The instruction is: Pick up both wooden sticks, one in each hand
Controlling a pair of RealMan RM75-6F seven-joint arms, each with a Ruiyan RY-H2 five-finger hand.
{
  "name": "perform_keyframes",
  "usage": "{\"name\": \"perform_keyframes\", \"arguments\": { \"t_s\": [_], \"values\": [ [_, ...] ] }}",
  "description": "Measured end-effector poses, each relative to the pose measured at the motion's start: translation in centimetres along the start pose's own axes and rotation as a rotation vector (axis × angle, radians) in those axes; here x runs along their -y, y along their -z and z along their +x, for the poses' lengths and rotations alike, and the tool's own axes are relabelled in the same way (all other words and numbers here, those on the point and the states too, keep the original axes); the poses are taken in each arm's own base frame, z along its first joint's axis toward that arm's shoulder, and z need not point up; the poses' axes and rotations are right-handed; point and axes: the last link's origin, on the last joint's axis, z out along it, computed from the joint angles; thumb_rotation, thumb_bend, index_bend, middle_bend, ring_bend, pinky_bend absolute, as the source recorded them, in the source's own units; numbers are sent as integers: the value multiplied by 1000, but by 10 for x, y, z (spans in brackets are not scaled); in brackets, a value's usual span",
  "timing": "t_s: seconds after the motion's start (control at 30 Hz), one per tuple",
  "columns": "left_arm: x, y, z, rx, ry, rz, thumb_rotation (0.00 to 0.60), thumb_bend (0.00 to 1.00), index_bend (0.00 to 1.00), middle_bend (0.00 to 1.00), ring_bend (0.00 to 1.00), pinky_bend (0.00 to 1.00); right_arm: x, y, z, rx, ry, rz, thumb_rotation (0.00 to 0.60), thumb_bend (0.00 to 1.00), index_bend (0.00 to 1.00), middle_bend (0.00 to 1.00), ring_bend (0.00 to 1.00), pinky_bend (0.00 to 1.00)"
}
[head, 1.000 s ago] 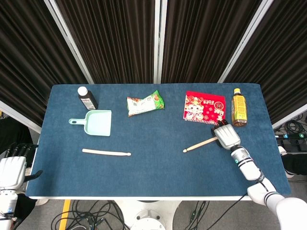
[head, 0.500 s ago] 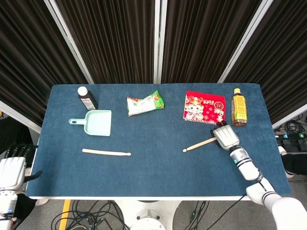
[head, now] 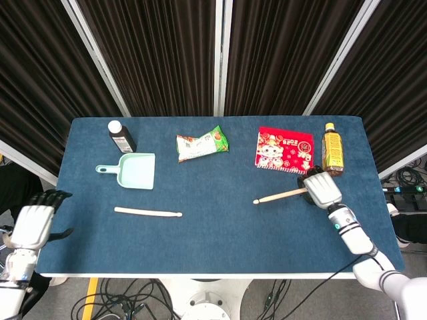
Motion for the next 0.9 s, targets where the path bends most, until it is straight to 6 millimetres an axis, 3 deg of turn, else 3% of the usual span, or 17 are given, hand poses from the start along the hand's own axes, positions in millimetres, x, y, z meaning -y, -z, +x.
{"name": "perform_keyframes", "arguments": {
  "t_s": [0.1,0.17,0.27,0.4,0.5,0.67,0.9],
  "values": [
    [-12,-20,-3,33,2,-63,600,58,365,326,410,688,-6,14,20,-26,-60,-10,600,579,613,529,298,225],
    [-22,-34,-7,63,-5,-108,600,113,412,381,507,784,-10,24,36,-45,-86,-20,600,581,615,529,298,225],
    [-38,-54,-18,112,-39,-168,600,168,458,458,618,851,-18,41,66,-79,-111,-47,600,580,615,528,298,225],
    [-56,-73,-40,165,-108,-208,600,187,467,481,671,869,-32,64,108,-123,-123,-105,600,581,615,529,298,225],
    [-66,-81,-59,197,-132,-203,600,188,467,484,692,873,-40,75,125,-144,-133,-151,600,581,615,530,300,225],
    [-71,-92,-81,230,-146,-167,600,201,467,490,707,878,-43,80,124,-129,-146,-172,600,580,616,529,300,225],
    [-80,-101,-94,244,-119,-130,600,215,469,506,716,882,-44,77,117,-114,-159,-172,600,581,615,528,301,225]
  ]
}}
